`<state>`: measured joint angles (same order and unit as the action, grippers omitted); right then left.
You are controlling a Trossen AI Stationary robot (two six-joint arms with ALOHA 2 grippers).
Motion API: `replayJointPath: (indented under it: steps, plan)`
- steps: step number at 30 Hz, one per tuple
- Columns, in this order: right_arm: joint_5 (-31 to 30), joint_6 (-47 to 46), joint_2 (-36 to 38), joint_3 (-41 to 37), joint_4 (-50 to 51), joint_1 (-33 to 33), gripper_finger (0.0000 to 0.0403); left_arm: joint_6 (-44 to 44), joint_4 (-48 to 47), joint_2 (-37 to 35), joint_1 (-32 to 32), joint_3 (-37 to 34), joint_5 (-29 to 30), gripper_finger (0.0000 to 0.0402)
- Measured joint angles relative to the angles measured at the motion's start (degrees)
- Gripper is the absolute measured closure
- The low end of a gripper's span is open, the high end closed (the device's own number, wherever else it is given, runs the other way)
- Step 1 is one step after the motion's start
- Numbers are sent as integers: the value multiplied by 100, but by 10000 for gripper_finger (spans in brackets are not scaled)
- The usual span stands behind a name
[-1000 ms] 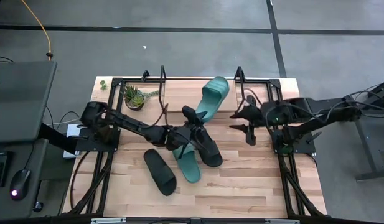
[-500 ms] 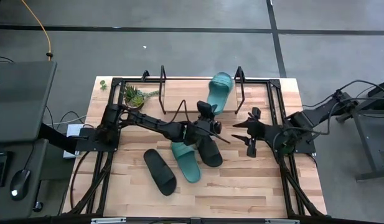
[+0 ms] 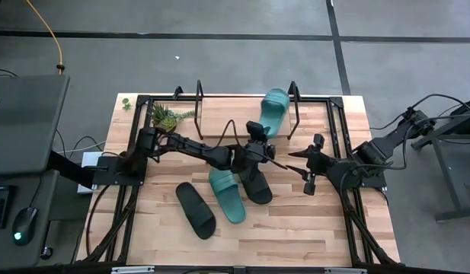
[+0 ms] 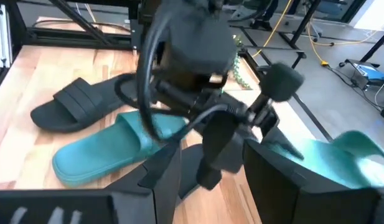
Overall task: Pick and place slides into the shelf
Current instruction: Put the right green slide on the shelf
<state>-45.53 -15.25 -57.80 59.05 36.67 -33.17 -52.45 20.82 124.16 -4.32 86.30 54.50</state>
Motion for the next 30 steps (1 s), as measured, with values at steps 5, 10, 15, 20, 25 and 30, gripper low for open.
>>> replayJointPath:
  steps: [5, 10, 15, 20, 25, 30]
  plan:
    - [11, -104, 3, 0, 48, 2, 240, -22, -186, 381, -68, 508, 17, 345]
    - [60, -148, 3, 0, 160, 0, 240, -110, -391, 765, -72, 1029, 122, 345]
    - [78, -181, 2, 0, 218, 0, 240, -327, -453, 1019, -98, 1326, 218, 345]
    - [76, -272, 2, 0, 275, 2, 240, -51, -674, 1023, -182, 1333, 193, 345]
    - [73, -292, 2, 0, 320, 2, 240, 47, -757, 1023, -308, 1333, 187, 345]
    - [73, -292, 2, 0, 301, 2, 240, 324, -773, 1023, -404, 1333, -75, 344]
